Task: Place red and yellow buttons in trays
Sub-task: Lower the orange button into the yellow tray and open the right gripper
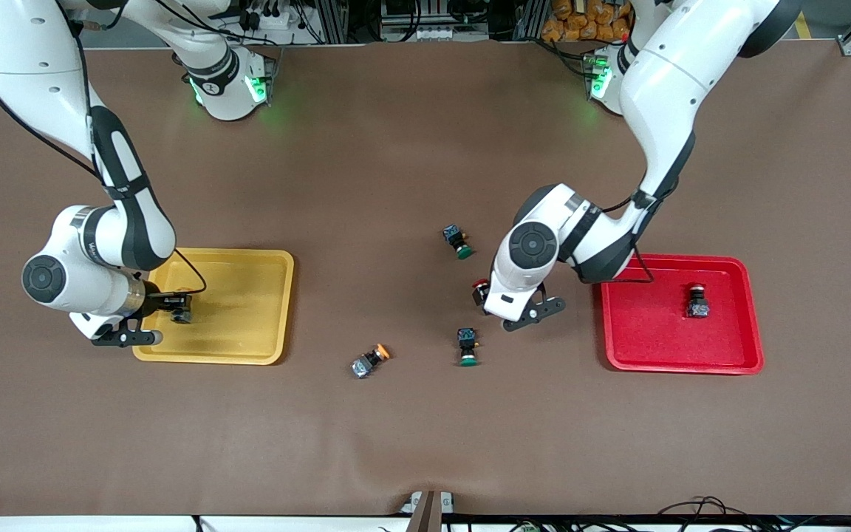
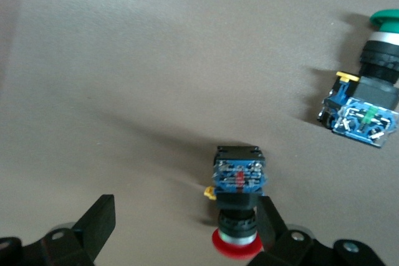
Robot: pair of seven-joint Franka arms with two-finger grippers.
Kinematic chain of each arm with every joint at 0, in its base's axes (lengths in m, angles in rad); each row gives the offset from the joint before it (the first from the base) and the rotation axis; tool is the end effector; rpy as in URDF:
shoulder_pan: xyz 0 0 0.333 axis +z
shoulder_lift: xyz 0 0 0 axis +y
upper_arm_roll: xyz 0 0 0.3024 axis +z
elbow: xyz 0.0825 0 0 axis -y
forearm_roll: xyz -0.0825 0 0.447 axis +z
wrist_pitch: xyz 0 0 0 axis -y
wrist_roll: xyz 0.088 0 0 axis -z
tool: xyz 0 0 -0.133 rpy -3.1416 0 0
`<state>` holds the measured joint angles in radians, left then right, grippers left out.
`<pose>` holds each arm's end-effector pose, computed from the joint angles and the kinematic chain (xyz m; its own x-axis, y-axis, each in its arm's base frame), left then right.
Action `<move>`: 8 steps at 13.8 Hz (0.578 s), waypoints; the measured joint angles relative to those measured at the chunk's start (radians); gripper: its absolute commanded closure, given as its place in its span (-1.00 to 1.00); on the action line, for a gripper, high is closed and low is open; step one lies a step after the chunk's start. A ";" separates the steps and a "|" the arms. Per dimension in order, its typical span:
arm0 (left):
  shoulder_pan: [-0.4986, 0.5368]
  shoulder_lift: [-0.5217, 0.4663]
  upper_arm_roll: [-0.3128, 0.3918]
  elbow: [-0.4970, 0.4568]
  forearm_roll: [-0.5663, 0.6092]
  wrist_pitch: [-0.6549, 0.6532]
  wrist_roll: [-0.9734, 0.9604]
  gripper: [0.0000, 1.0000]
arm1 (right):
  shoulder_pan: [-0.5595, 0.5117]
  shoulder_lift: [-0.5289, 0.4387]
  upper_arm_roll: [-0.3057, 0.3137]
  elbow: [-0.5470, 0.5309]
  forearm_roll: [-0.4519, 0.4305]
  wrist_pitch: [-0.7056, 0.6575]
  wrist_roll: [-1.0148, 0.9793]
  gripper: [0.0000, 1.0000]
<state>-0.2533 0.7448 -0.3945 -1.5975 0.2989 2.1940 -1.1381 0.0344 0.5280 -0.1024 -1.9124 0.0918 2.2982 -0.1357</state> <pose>0.5959 -0.4080 0.1352 0.9229 0.3793 -0.0669 0.3761 -0.9249 -0.0555 0.6426 -0.0420 0.1219 0.9907 0.0138 -0.1356 0.0103 -0.9996 -0.0265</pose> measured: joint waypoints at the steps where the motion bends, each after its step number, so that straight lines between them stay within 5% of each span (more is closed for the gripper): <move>1: -0.008 0.013 0.001 0.013 0.004 0.004 -0.012 -1.00 | 0.000 0.000 0.000 0.002 0.000 -0.002 0.000 -1.00; 4: -0.015 0.025 0.004 0.045 0.005 0.004 -0.019 -1.00 | 0.004 -0.010 0.007 0.051 0.001 -0.081 0.000 -1.00; 8: -0.015 0.045 0.009 0.069 0.005 0.009 -0.019 -1.00 | 0.024 -0.038 0.014 0.266 0.063 -0.355 0.030 -1.00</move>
<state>-0.2681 0.7903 -0.3854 -1.5283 0.3036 2.2028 -1.1572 0.0585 0.4896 -0.0883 -1.6463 0.1551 1.9431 -0.1055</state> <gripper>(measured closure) 0.000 0.000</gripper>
